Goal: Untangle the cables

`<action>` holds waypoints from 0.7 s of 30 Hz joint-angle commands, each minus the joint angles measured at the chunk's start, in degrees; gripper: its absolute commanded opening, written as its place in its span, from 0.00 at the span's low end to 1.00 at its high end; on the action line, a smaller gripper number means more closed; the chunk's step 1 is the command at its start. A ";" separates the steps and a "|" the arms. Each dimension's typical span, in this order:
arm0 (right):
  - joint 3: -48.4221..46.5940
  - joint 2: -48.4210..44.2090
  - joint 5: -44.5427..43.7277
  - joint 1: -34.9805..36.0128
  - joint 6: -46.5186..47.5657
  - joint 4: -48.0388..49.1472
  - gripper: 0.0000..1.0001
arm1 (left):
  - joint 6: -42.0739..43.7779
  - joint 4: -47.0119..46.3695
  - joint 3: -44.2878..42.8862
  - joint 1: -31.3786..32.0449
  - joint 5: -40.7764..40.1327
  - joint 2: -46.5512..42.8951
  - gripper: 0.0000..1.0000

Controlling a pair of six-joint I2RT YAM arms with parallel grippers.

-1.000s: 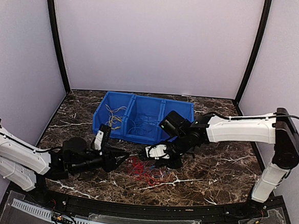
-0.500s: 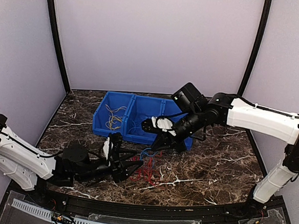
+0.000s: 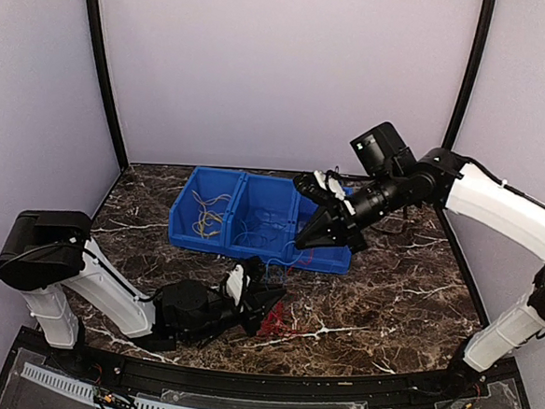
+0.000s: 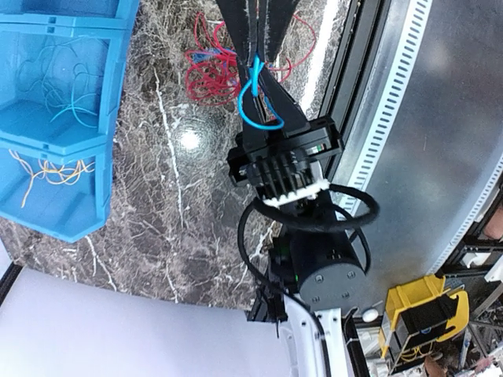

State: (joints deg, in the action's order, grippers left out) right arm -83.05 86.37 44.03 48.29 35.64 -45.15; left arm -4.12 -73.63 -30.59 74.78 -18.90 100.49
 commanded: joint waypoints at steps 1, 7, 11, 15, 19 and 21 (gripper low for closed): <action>-2.47 -3.98 7.53 -3.46 -0.98 -0.54 0.00 | -0.15 -7.96 -0.49 0.10 -1.85 2.52 0.03; 4.45 -7.07 4.65 -5.75 -1.44 3.90 0.00 | -2.08 -9.05 1.36 0.10 -1.50 1.42 0.00; 12.64 -8.58 -0.16 -5.76 -1.78 8.18 0.08 | -3.42 -6.72 2.55 0.09 -0.70 -3.65 0.00; 20.54 -11.31 -2.78 -6.97 -2.32 12.33 0.38 | -5.66 0.28 1.89 0.10 1.30 -11.13 0.00; 26.69 -15.94 -5.57 -7.10 -2.41 17.06 0.48 | -9.09 10.44 -0.39 0.10 1.93 -16.23 0.00; 28.22 -17.49 -6.13 -7.11 -2.23 18.22 0.51 | -10.90 13.80 -1.16 0.10 1.21 -17.69 0.00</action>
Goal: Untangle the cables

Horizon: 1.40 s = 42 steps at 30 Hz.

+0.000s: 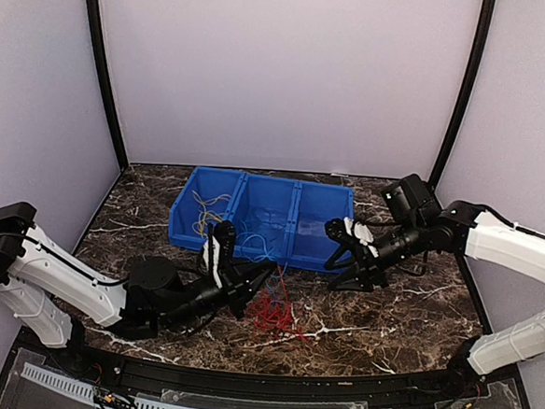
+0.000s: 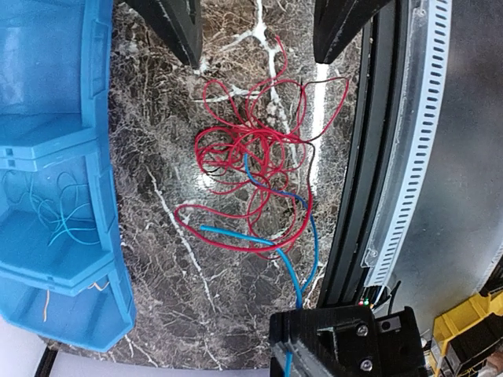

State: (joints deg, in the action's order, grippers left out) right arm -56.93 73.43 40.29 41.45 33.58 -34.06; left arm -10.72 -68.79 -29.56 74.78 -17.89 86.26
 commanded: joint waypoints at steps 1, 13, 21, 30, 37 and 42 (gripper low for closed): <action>2.43 -4.87 -2.04 -0.24 0.20 7.26 0.51 | -4.88 10.47 -2.57 0.10 -0.05 -3.77 0.00; -8.74 7.61 3.85 6.13 -2.40 6.71 0.88 | -9.79 6.81 -3.42 0.10 -3.06 -2.77 0.00; -8.22 14.34 10.57 7.34 -10.53 17.68 0.84 | -13.39 -3.33 0.68 0.08 -5.99 -2.38 0.00; -6.06 26.43 19.59 7.89 -20.05 26.62 0.15 | -12.70 -3.14 -0.05 0.10 -4.85 -4.36 0.00; -0.83 31.58 22.04 7.20 -26.14 30.87 0.00 | -10.85 6.49 -3.46 0.90 -3.90 -15.66 0.00; -0.01 32.33 18.22 6.89 -24.15 28.87 0.00 | -5.96 13.09 -6.16 1.79 -4.80 -27.21 0.00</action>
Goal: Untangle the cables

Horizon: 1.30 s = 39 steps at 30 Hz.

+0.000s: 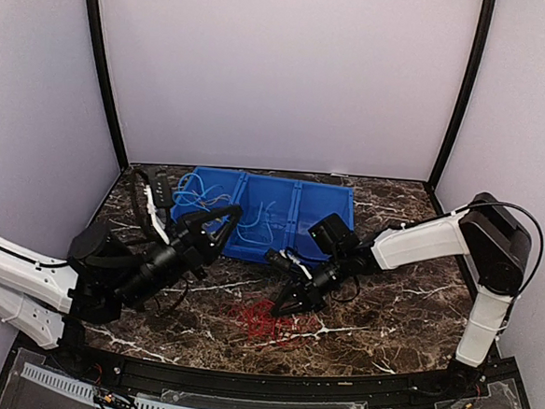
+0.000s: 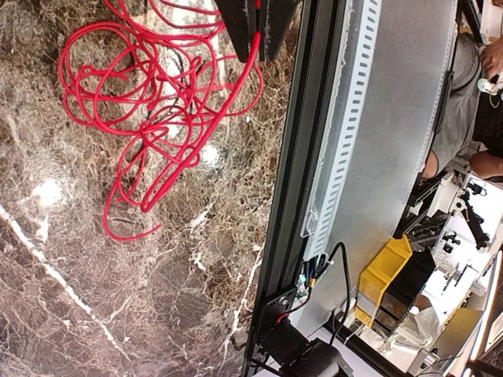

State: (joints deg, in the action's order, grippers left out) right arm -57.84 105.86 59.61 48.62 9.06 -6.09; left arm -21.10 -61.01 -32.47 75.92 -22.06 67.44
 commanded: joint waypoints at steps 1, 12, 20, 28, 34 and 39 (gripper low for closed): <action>1.04 -0.23 -1.54 -0.45 0.61 0.81 0.00 | 5.09 7.69 -4.10 0.68 -0.88 -9.83 0.00; -4.68 -11.92 -8.62 -6.30 14.64 -16.71 0.50 | 0.42 30.55 -5.08 0.72 -15.49 -19.33 0.00; -7.32 -22.60 -13.61 -7.32 19.14 -23.71 0.61 | -3.91 35.69 -2.18 0.64 -17.41 -18.30 0.00; -18.88 -23.22 -13.56 -6.91 13.68 -19.83 0.68 | -3.13 36.28 -4.26 0.61 -11.93 -10.47 0.00; -28.20 -17.28 -10.82 -2.47 11.67 -20.39 0.69 | -1.85 35.00 -8.50 0.63 -4.20 -2.78 0.00; -29.76 -14.81 -6.97 0.43 13.81 -22.79 0.70 | -2.00 35.10 -12.10 0.63 0.09 2.41 0.00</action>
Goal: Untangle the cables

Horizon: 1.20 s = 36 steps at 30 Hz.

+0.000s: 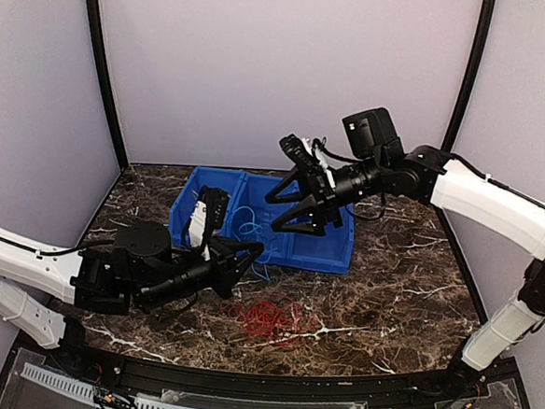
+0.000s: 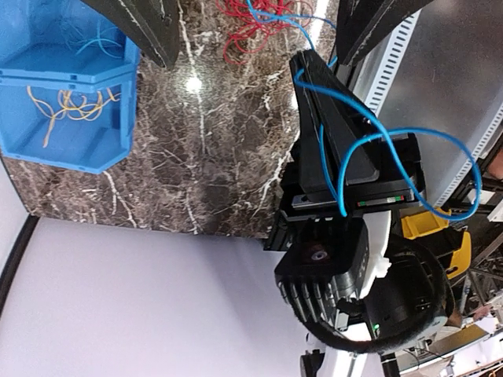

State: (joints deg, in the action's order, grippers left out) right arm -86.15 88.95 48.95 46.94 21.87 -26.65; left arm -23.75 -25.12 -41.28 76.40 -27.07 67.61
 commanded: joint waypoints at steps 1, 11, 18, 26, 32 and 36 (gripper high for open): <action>-1.43 2.13 3.90 2.45 1.65 -2.80 0.70 | 0.35 -0.93 -3.51 0.15 5.75 2.64 0.00; 3.71 -0.47 6.83 2.72 1.94 0.24 0.08 | 0.53 -1.27 -4.68 0.14 6.96 5.06 0.00; 6.94 -0.81 2.84 -2.33 4.04 -0.57 0.00 | 0.00 2.17 -4.02 0.22 4.08 -0.74 0.05; 11.46 -1.36 5.81 -13.93 6.74 -3.37 0.00 | -5.39 12.18 5.36 0.15 -6.92 -20.92 0.03; 11.27 -0.88 2.42 -15.45 4.70 -0.87 0.00 | -7.95 17.32 9.31 0.20 -11.72 -30.31 0.00; 10.40 1.38 -2.46 -15.86 3.11 0.45 0.00 | -8.85 18.68 10.28 0.15 -14.37 -35.07 0.00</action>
State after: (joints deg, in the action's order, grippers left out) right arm -75.07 89.10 51.29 31.86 26.65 -28.80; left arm -30.98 -9.23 -32.32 76.40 -36.86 36.49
